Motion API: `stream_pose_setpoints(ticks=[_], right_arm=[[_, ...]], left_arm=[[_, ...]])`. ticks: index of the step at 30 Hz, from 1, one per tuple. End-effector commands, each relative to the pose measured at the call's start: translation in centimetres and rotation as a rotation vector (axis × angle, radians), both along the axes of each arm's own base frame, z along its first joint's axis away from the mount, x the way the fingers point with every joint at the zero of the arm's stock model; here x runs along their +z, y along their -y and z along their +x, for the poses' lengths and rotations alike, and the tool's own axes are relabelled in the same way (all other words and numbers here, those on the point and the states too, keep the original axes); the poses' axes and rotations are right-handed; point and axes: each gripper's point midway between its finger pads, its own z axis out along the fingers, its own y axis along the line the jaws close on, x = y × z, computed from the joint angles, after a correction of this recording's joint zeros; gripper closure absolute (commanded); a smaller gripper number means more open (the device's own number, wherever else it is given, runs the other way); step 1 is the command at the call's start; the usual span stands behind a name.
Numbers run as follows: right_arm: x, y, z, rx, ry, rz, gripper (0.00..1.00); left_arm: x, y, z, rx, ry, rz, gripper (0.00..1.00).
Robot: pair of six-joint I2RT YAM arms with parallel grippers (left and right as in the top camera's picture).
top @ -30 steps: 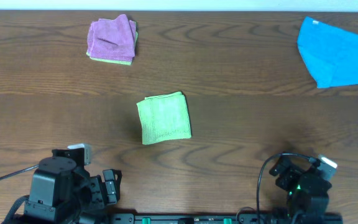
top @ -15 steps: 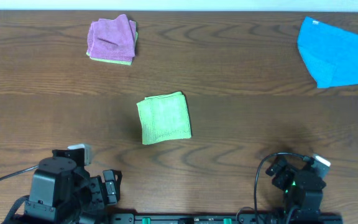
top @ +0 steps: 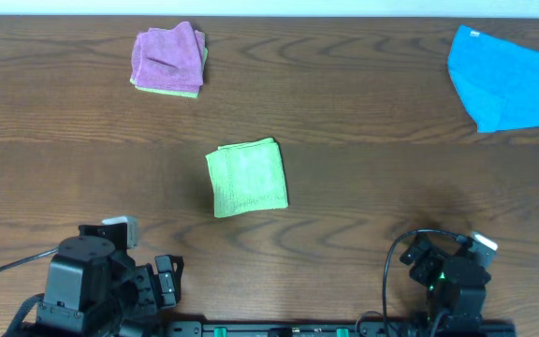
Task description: Fold the cloth
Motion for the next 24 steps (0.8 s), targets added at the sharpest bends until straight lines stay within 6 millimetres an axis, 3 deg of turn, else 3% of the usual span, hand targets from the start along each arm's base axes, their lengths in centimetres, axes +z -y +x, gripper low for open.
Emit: stream_pose_setpoints(ticks=[1,11,16,19,24], right_arm=[[-0.3,0.1,0.0,-0.012,0.003,0.008,0.01],[-0.3,0.1,0.0,-0.012,0.003,0.008,0.01],[-0.3,0.1,0.0,-0.011,0.003,0.008,0.01],[-0.3,0.1,0.0,-0.011,0.003,0.008,0.01],[-0.3,0.1,0.0,-0.012,0.003,0.008,0.01]], left_arm=[[0.3,-0.1,0.1,0.017,0.009,-0.006,0.05],[0.4,-0.3,0.4,0.092,0.002,-0.034,0.05],[1.9,1.8,5.4,0.223,0.111,-0.240,0.05],[0.8,3.6,7.5,0.240,0.092,-0.353,0.05],[-4.3,2.9,8.3,0.619,-0.118,-0.478,0.05]])
